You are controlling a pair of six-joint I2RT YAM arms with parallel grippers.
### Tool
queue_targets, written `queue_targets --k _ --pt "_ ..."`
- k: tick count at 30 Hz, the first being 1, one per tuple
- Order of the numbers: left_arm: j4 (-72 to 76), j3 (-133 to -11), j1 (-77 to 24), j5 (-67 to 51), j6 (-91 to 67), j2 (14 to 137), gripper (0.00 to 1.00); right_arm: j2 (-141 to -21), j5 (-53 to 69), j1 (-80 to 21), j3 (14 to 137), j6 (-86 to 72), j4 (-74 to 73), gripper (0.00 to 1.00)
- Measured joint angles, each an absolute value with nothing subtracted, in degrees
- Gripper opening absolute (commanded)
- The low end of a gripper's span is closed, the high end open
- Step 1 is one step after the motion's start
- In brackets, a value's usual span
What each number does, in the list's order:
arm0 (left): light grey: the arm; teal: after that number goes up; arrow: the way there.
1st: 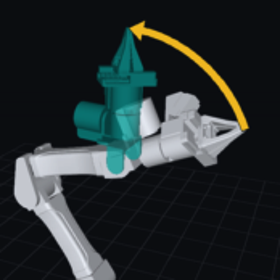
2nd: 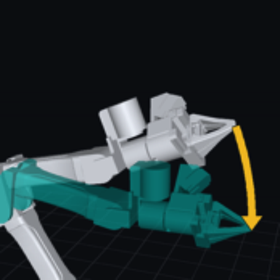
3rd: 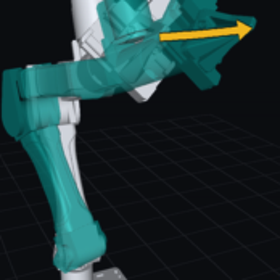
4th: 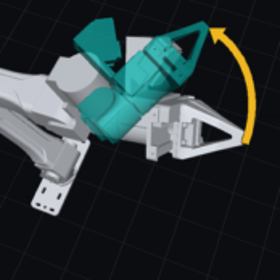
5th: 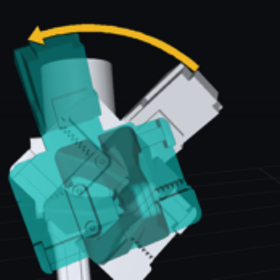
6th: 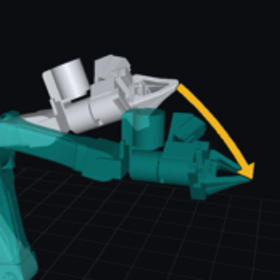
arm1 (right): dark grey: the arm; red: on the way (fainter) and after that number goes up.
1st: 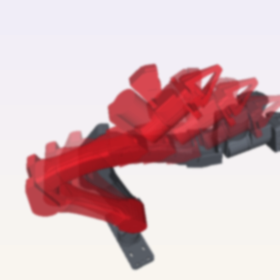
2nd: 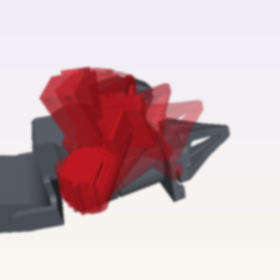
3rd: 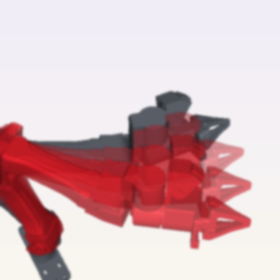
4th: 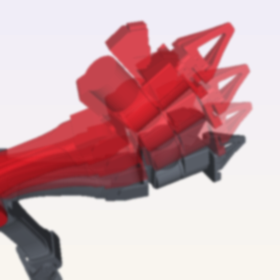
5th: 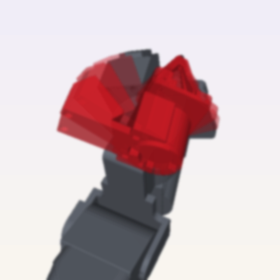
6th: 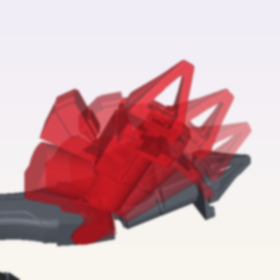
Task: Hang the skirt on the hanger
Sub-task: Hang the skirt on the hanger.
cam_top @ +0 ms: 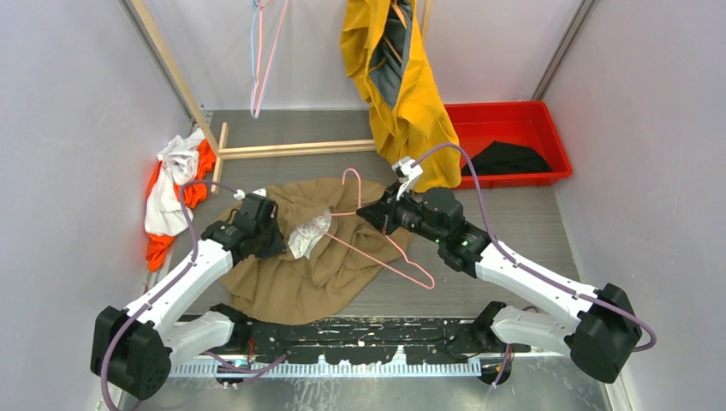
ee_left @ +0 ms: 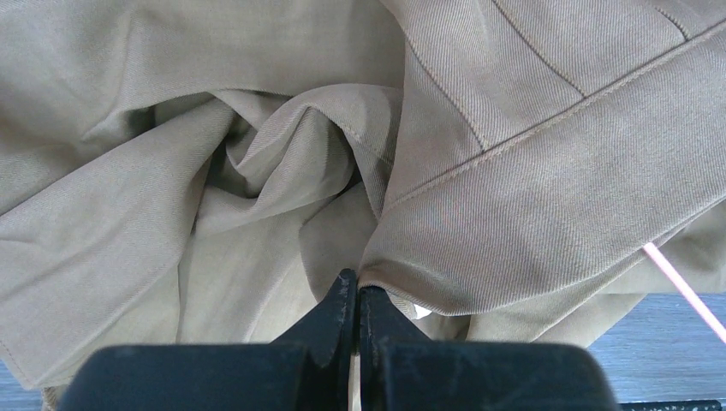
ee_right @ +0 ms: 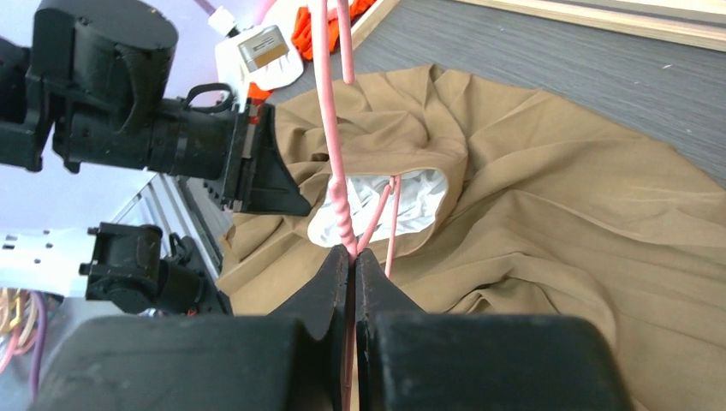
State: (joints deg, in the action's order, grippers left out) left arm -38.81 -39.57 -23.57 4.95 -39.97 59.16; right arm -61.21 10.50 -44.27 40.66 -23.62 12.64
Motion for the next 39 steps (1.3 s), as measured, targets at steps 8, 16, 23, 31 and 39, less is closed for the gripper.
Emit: queue_targets --k 8,16,23,31,39 --pt "-38.87 -39.72 -23.53 4.95 -39.05 59.66 0.0 -61.25 15.38 -44.27 40.69 -23.62 12.38 0.01" --pt "-38.87 -39.72 -23.51 4.91 -38.52 59.66 0.0 -61.1 16.4 -44.27 40.69 -23.73 12.34 0.01" --pt "-38.85 -39.72 -23.51 4.89 -38.48 59.66 0.0 -58.78 16.34 -44.27 40.66 -23.42 11.33 0.01" --pt "-38.85 -39.72 -23.51 4.64 -38.46 59.66 0.0 -58.28 17.12 -44.27 40.66 -22.68 11.0 0.01" --pt "-38.83 -39.72 -23.51 4.43 -38.46 58.96 0.0 -59.37 17.72 -44.25 40.29 -22.72 11.09 0.01"
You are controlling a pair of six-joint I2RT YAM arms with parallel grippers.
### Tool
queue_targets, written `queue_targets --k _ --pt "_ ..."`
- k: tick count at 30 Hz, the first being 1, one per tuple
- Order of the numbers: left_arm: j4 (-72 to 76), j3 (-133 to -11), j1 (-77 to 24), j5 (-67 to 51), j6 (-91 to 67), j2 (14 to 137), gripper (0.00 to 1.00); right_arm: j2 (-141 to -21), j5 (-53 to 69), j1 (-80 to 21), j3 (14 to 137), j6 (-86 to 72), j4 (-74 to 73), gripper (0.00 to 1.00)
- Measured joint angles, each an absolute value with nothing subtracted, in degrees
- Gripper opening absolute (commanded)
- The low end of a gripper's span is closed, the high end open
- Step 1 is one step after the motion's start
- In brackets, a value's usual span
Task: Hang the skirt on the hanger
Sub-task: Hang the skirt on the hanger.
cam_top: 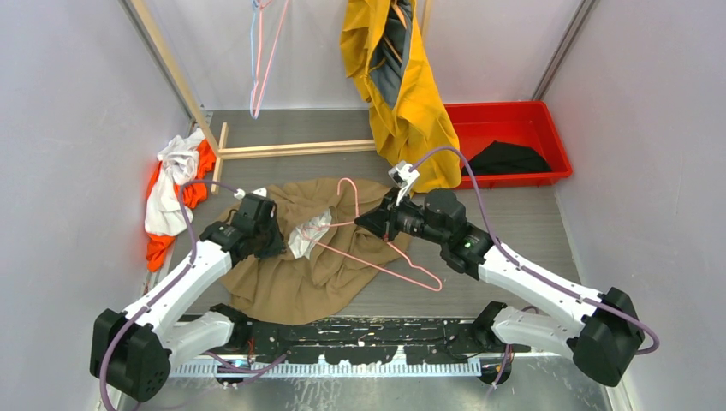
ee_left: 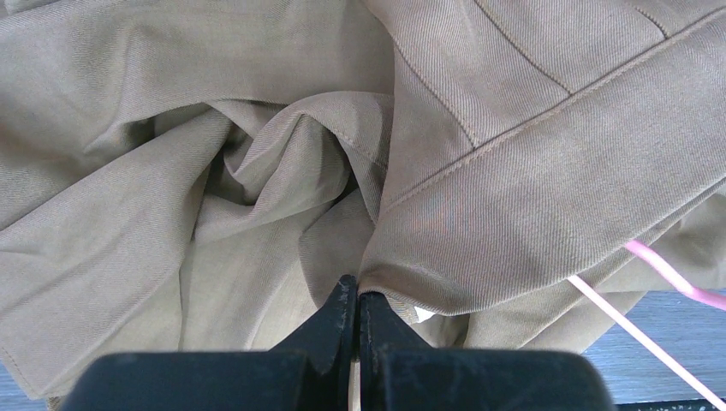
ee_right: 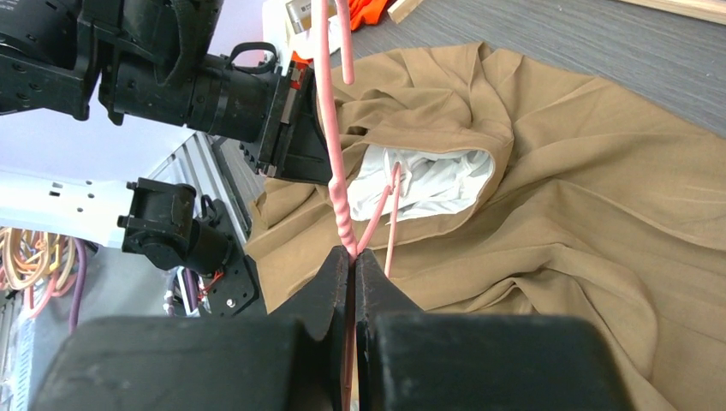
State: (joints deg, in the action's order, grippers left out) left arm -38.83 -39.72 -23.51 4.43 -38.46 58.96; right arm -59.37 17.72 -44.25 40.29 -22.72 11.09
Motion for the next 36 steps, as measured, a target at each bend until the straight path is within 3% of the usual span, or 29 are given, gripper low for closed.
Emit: queue_targets --k 36 --pt "-38.74 -39.72 -23.11 4.21 -36.97 57.93 0.0 -66.02 22.61 -42.26 40.05 -24.14 18.41 0.01"
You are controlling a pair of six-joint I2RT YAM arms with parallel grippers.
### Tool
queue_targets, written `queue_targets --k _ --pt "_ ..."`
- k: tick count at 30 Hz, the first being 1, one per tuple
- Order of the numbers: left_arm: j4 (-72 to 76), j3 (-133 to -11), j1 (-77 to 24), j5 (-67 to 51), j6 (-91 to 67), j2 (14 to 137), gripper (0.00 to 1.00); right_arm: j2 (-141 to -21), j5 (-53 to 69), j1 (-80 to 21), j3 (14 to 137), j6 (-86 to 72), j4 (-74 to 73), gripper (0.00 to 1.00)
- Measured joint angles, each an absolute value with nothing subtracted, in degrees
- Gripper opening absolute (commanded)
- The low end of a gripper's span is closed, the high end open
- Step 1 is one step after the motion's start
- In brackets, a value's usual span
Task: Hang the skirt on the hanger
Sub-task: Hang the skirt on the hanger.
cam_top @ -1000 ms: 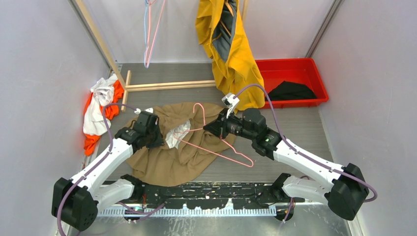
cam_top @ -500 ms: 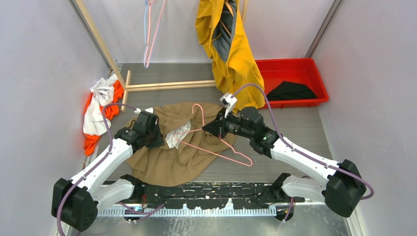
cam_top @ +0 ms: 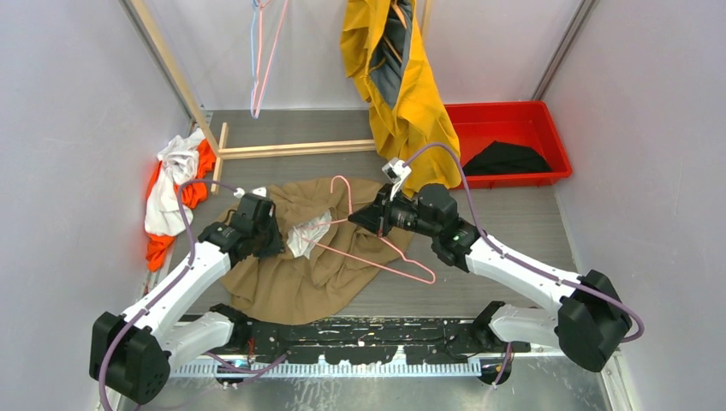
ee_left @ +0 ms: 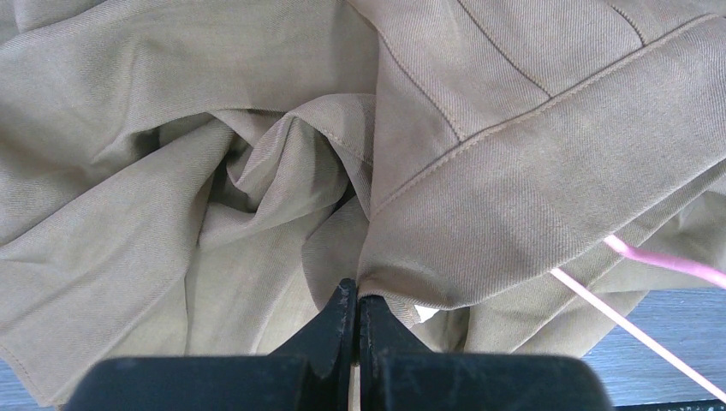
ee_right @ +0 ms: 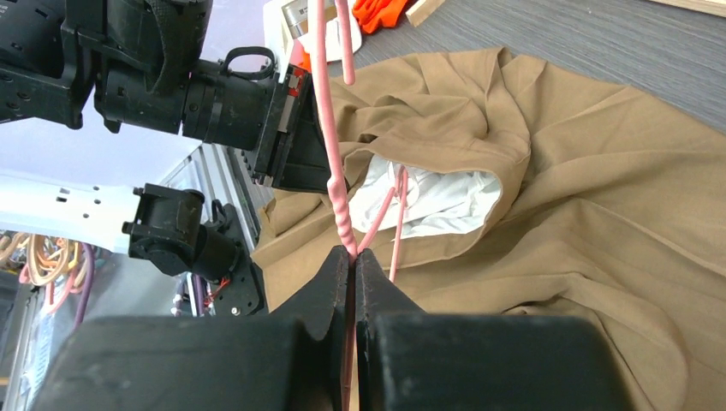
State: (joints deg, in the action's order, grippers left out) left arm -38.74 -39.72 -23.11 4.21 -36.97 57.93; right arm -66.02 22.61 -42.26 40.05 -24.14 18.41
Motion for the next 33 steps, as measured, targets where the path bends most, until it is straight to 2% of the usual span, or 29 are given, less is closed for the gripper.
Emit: queue_targets --k 11,21,33 --pt "-38.94 -39.75 -22.79 4.25 -36.75 57.21 0.0 -73.49 28.56 -37.52 36.03 -32.64 34.98 0.01" --pt "-39.64 -40.23 -21.82 4.23 -35.44 56.8 0.0 -92.18 37.45 -29.67 32.56 -53.98 67.18 0.01" --pt "-41.74 -42.74 -18.13 3.95 -33.52 55.99 0.0 -98.43 44.8 -29.47 34.35 -62.26 76.12 0.01"
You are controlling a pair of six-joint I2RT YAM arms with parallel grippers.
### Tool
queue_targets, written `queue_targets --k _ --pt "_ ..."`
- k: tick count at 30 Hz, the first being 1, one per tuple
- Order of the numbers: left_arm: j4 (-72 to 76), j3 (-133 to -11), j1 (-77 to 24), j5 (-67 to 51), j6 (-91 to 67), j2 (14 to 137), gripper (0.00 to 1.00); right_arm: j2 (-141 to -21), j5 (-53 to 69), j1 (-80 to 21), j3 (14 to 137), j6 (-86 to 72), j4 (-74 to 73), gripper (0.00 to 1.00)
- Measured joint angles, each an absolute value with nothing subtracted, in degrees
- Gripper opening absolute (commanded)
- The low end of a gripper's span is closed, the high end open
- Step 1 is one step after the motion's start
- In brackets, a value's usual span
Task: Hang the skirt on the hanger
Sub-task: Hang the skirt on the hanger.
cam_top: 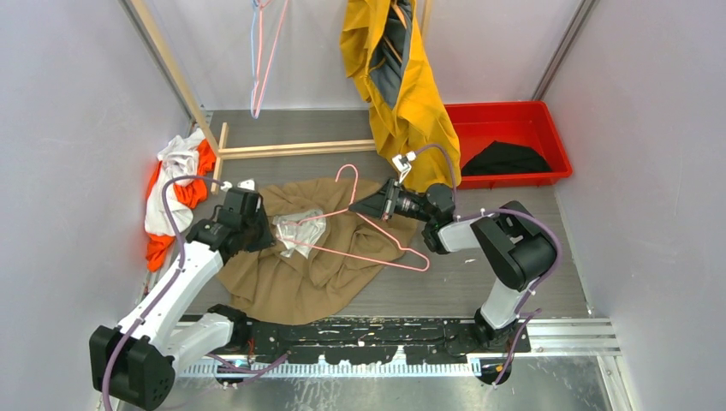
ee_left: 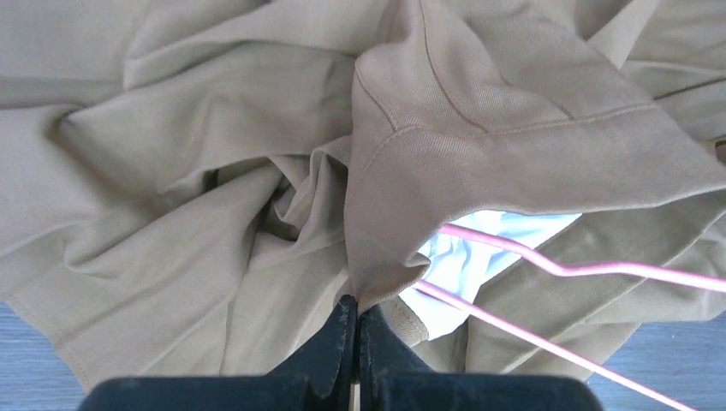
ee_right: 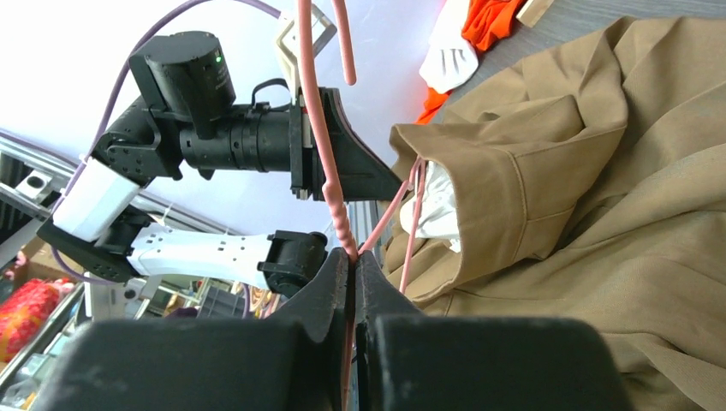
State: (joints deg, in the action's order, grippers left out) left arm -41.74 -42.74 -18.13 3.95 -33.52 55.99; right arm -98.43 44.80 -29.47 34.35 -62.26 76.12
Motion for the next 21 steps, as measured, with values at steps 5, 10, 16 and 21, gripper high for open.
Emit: queue_targets --k 5,10,16,21 --pt "-42.59 -44.47 -16.95 3.6 -32.58 55.92 0.0 -99.02 46.17 -29.67 35.24 -63.05 76.64 0.01" --pt "-43.62 -45.54 -16.56 3.57 -32.47 55.2 0.0 -99.04 46.35 -31.48 36.71 -63.18 76.86 0.01" --pt "-45.78 -47.72 -16.32 3.75 -32.47 53.69 0.0 -99.04 45.98 -33.61 37.78 -63.11 77.58 0.01" --pt "-46.76 -47.92 -16.16 4.47 -32.51 49.98 0.0 -99.04 44.38 -33.61 37.78 -63.13 77.67 0.01"
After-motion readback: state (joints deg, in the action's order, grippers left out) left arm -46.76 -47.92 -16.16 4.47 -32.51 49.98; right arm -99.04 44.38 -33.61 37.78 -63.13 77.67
